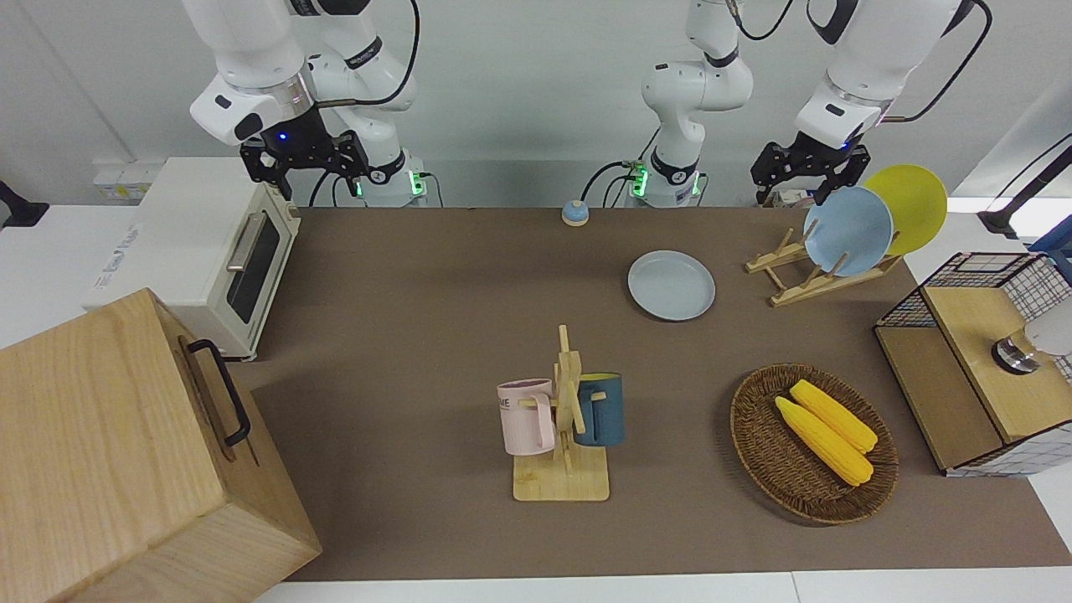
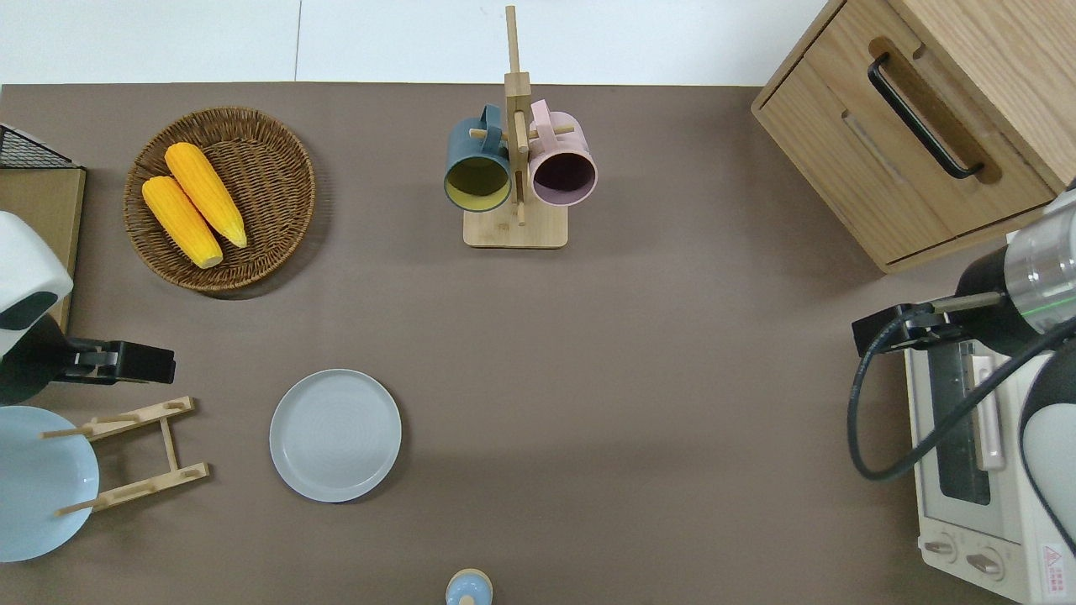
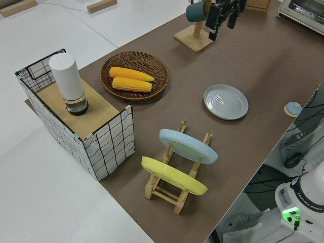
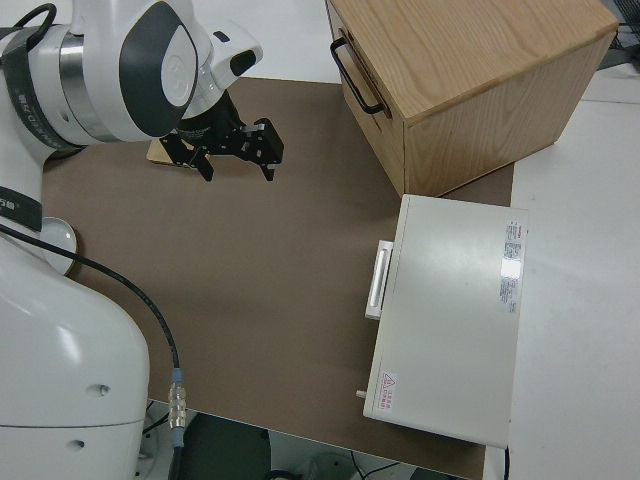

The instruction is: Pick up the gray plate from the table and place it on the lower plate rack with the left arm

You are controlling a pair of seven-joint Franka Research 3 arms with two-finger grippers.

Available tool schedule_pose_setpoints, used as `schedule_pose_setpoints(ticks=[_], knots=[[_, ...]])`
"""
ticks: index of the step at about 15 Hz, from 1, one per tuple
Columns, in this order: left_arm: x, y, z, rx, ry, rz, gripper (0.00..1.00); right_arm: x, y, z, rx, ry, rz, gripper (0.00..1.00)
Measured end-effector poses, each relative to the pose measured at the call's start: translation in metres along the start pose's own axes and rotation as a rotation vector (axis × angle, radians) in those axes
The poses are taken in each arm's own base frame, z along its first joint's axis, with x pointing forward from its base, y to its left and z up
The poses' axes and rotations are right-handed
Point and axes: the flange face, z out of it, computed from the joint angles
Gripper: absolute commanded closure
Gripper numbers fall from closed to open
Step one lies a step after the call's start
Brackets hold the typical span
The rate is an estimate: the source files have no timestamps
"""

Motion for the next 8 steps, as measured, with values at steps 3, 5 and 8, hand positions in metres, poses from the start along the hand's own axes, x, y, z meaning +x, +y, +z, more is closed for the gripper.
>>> schedule_pose_setpoints(ticks=[3, 5, 8], knots=[[0.0001, 0.0, 0.0009, 0.0, -0.004, 0.0, 0.01, 0.0, 0.0, 0.0, 0.0, 0.0, 0.0, 0.017], [0.0002, -0.0001, 0.0024, 0.0, -0.01, -0.001, 0.01, 0.0, 0.0, 0.0, 0.0, 0.0, 0.0, 0.017], [-0.0001, -0.0016, 0.0094, -0.002, -0.027, -0.003, 0.01, 0.0, 0.0, 0.0, 0.0, 0.0, 0.0, 0.017]])
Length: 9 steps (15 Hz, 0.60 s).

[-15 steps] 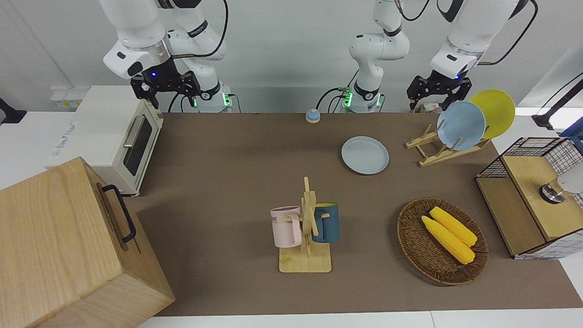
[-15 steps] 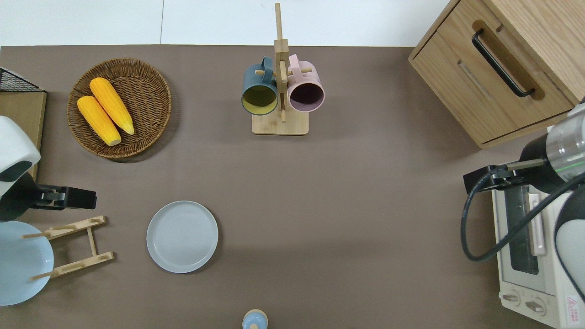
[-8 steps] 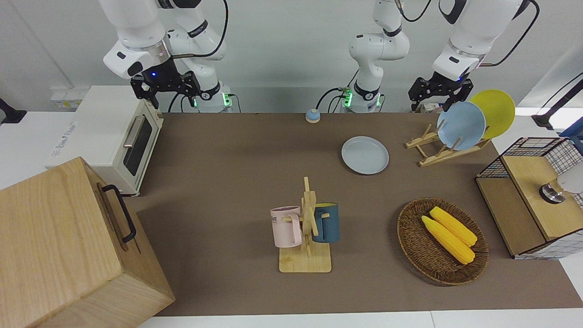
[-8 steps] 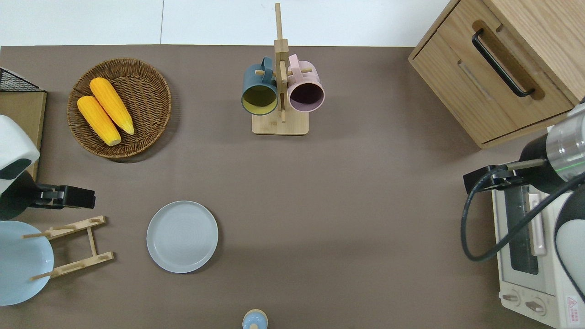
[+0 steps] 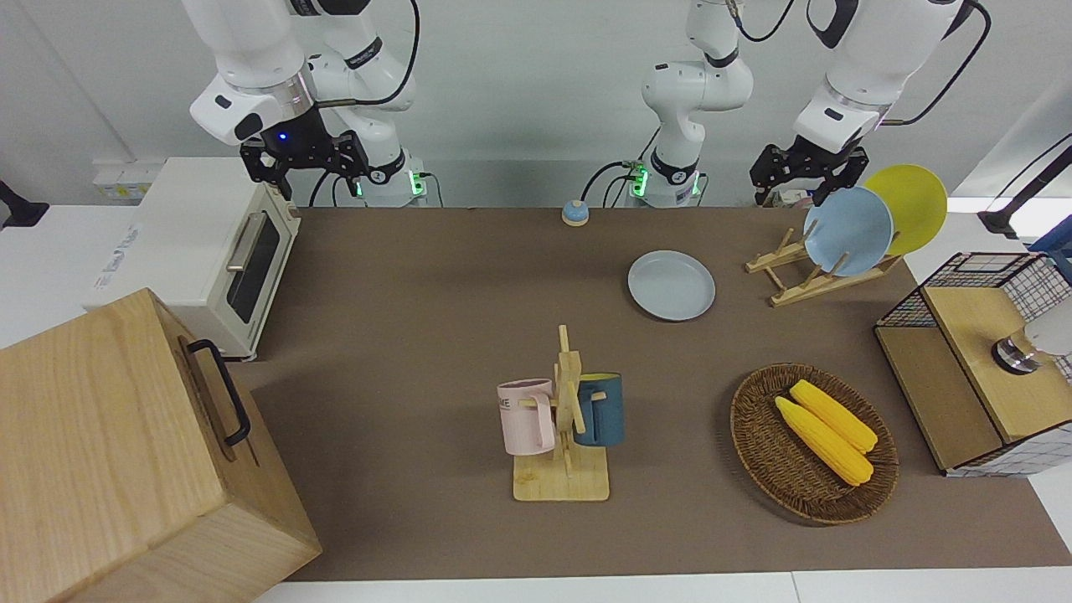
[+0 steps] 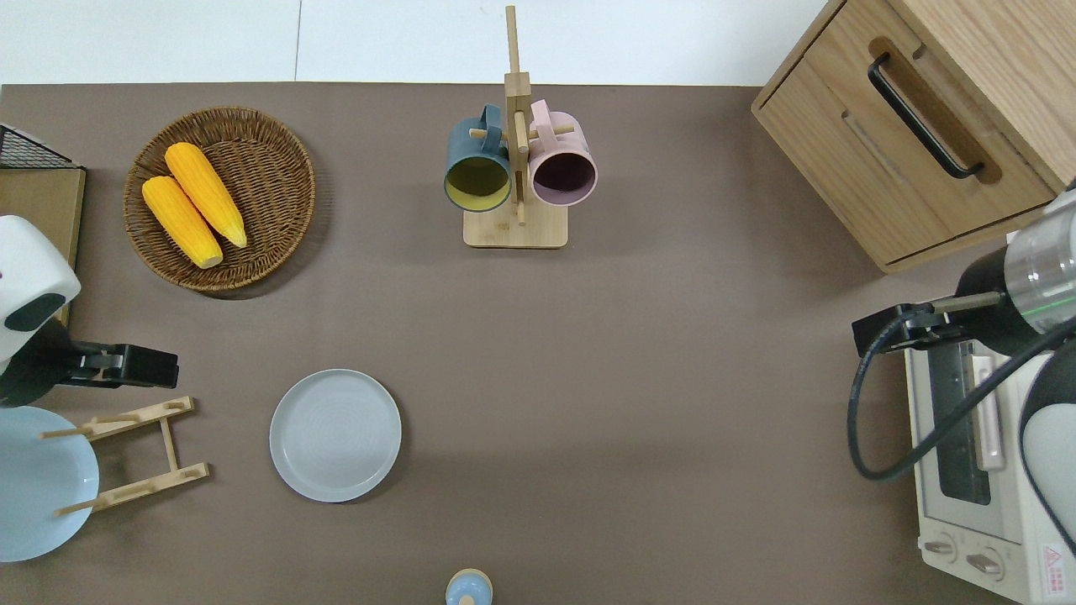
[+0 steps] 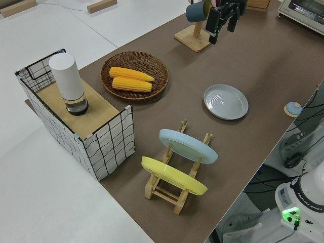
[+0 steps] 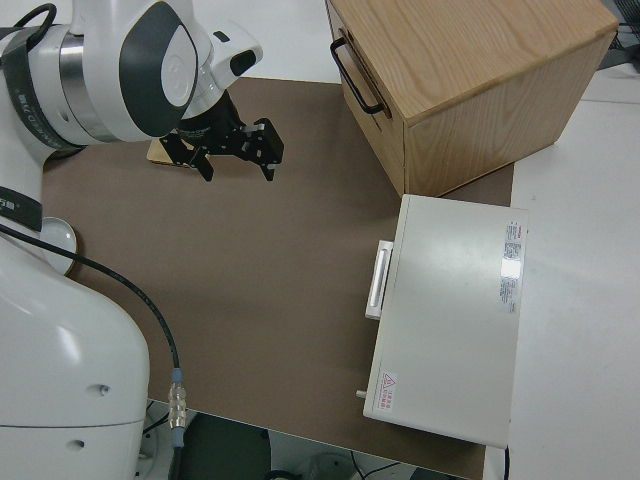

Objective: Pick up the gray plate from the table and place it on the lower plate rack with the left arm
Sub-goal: 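Move the left gripper toward the gray plate's edge nearest the arm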

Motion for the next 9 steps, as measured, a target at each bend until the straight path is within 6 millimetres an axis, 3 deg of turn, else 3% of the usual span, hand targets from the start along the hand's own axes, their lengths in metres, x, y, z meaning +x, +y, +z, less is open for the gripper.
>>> schedule_pose_setpoints(ticks=[9], knots=[[-0.009, -0.006, 0.047, -0.01, -0.024, -0.014, 0.01, 0.0, 0.0, 0.0, 0.0, 0.0, 0.0, 0.017]])
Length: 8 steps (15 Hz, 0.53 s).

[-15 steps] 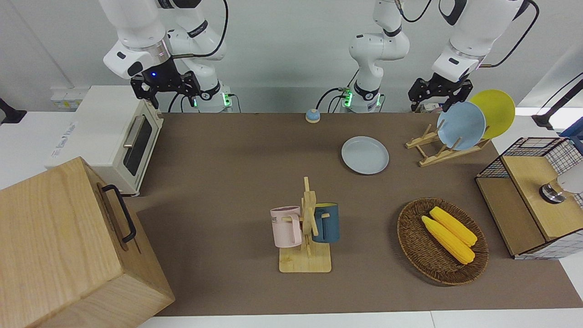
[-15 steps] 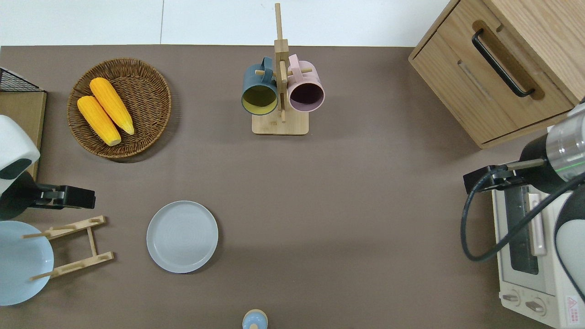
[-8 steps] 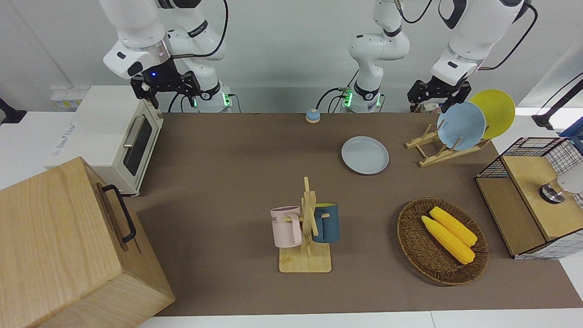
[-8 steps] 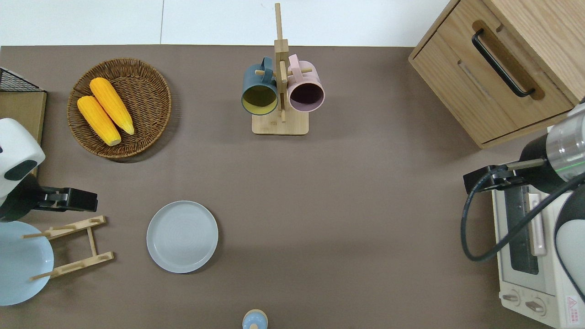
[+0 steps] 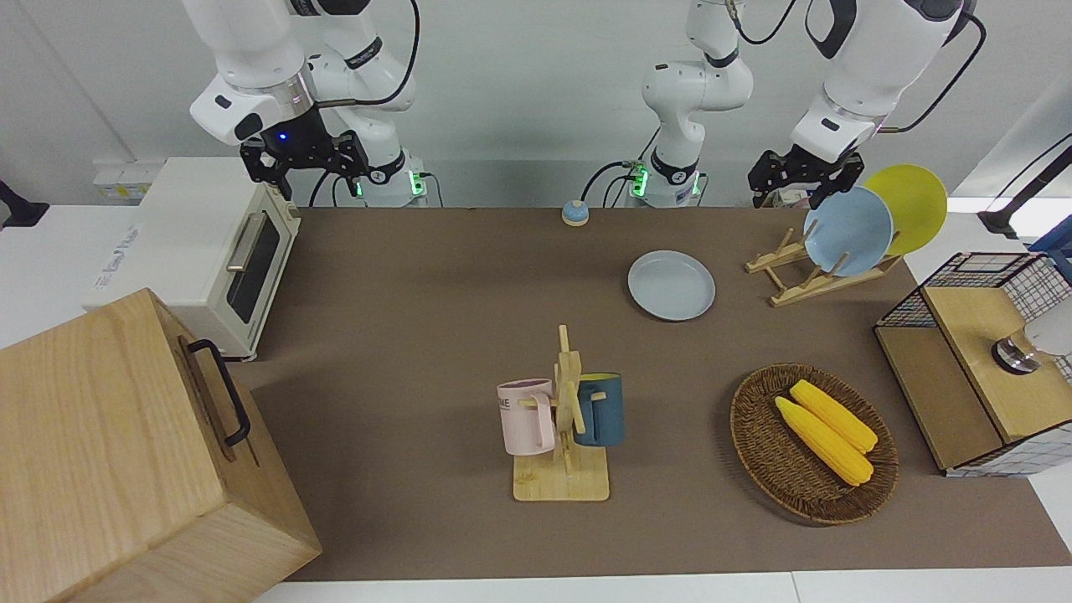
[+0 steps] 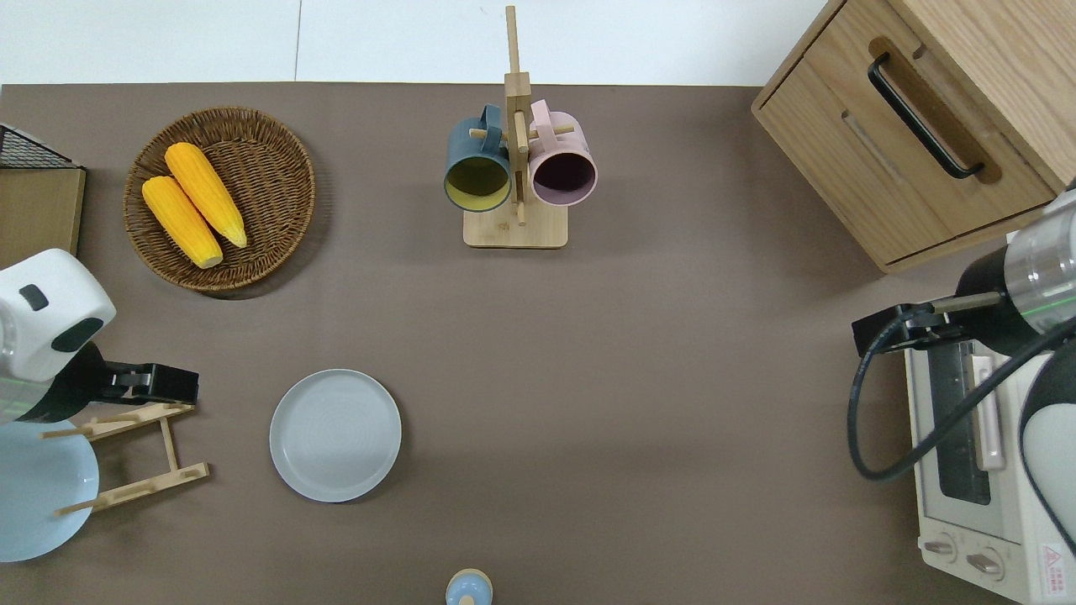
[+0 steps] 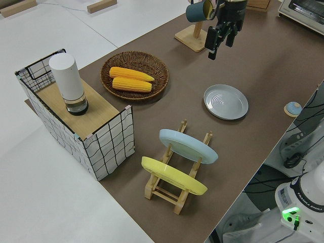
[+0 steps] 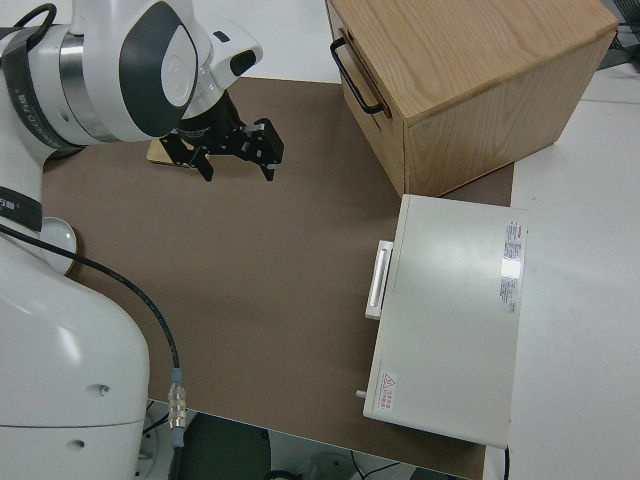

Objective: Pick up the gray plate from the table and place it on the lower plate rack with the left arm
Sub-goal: 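Move the left gripper toward the gray plate's edge nearest the arm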

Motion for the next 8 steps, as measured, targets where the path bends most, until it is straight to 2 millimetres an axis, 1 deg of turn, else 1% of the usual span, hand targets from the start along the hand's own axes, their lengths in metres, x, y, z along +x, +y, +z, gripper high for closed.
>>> schedule_pose_setpoints(ticks=[3, 5, 8], knots=[[-0.007, 0.0, 0.017, 0.0, 0.017, 0.0, 0.01, 0.0, 0.0, 0.0, 0.0, 0.0, 0.0, 0.017], [-0.009, 0.0, 0.031, 0.001, 0.031, -0.001, 0.01, 0.0, 0.0, 0.0, 0.0, 0.0, 0.0, 0.017], [-0.013, 0.0, 0.059, 0.001, 0.053, -0.002, 0.01, 0.0, 0.0, 0.0, 0.0, 0.0, 0.0, 0.017]])
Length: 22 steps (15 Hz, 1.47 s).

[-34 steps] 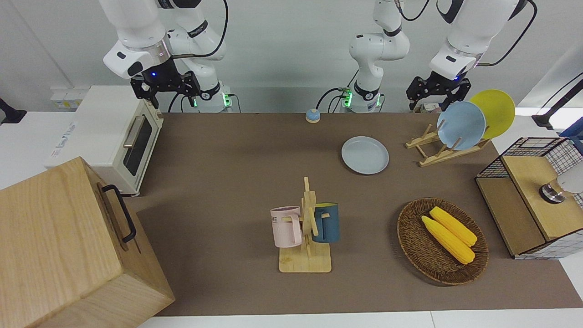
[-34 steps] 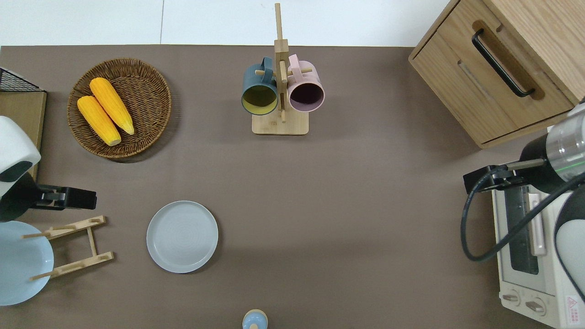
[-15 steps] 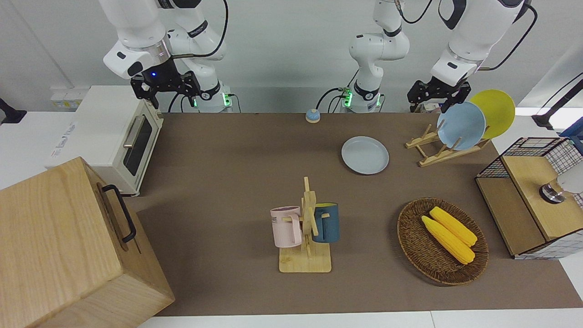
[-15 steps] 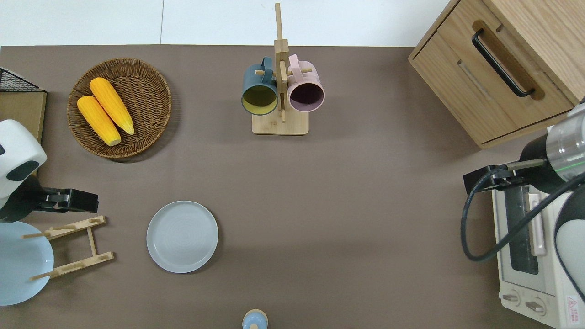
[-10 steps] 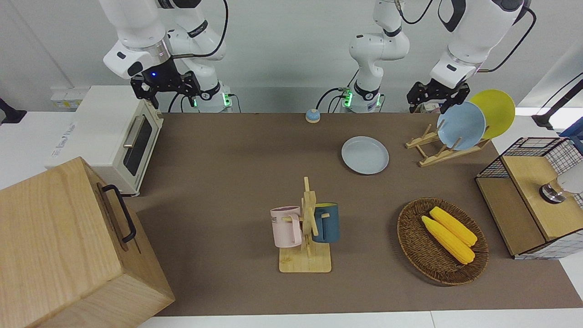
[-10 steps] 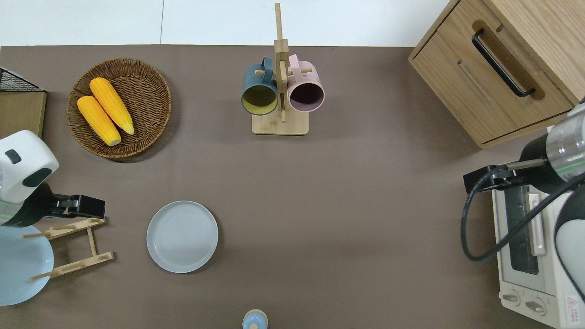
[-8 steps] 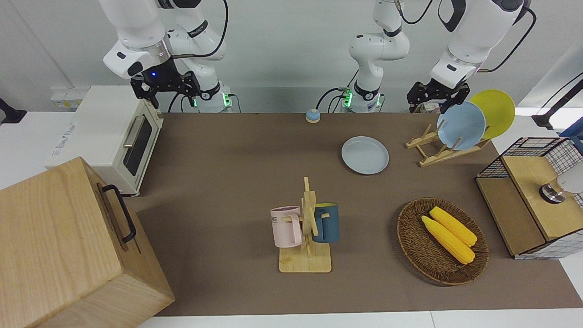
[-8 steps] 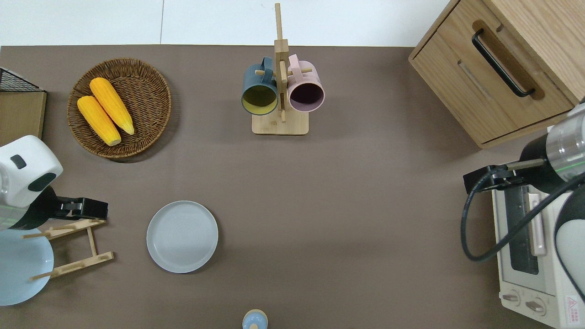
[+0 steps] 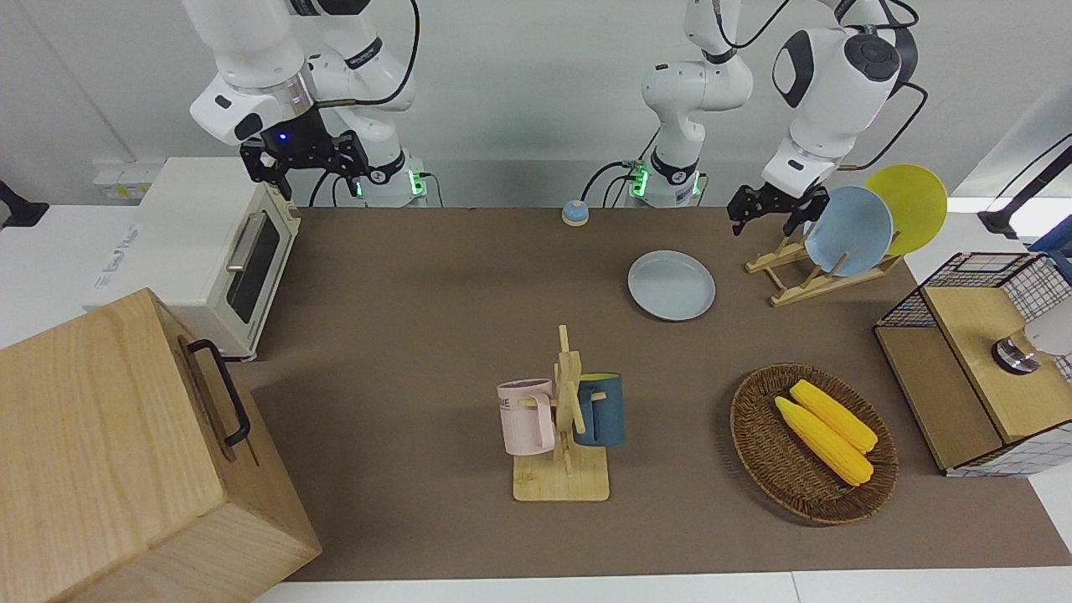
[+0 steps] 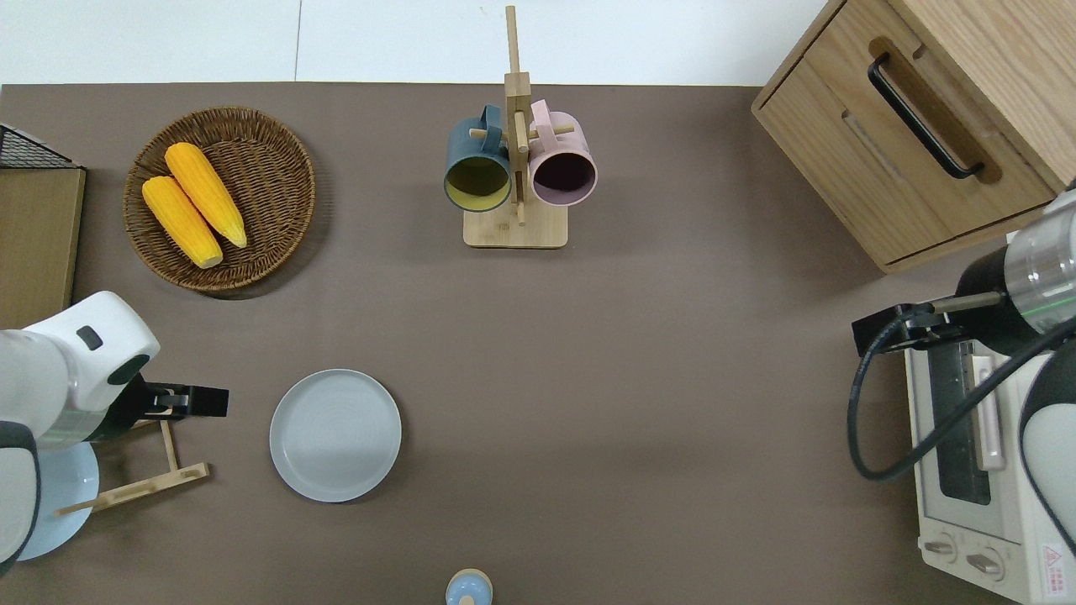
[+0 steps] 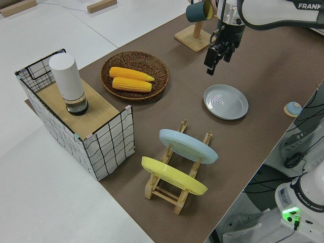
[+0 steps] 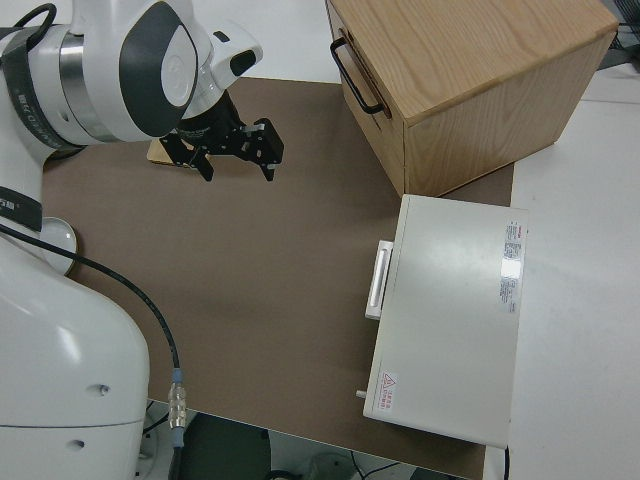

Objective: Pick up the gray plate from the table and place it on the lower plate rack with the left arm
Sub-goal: 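Move the left gripper toward the gray plate's edge nearest the arm, then close the left gripper on the gray plate's rim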

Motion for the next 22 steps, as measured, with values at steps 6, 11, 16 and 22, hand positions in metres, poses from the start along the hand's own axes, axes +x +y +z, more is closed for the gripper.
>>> schedule_pose_setpoints(ticks=[6, 11, 16, 22], knots=[[-0.01, 0.0, 0.067, 0.001, 0.058, -0.003, 0.01, 0.0, 0.0, 0.0, 0.0, 0.0, 0.0, 0.017], [-0.022, 0.001, 0.113, -0.011, 0.092, -0.012, 0.01, 0.0, 0.0, 0.0, 0.0, 0.0, 0.0, 0.017], [-0.033, 0.002, 0.155, -0.015, 0.086, -0.019, 0.01, 0.0, 0.0, 0.0, 0.0, 0.0, 0.0, 0.017], [-0.032, 0.004, 0.184, -0.015, 0.045, -0.014, 0.01, 0.0, 0.0, 0.0, 0.0, 0.0, 0.0, 0.017]])
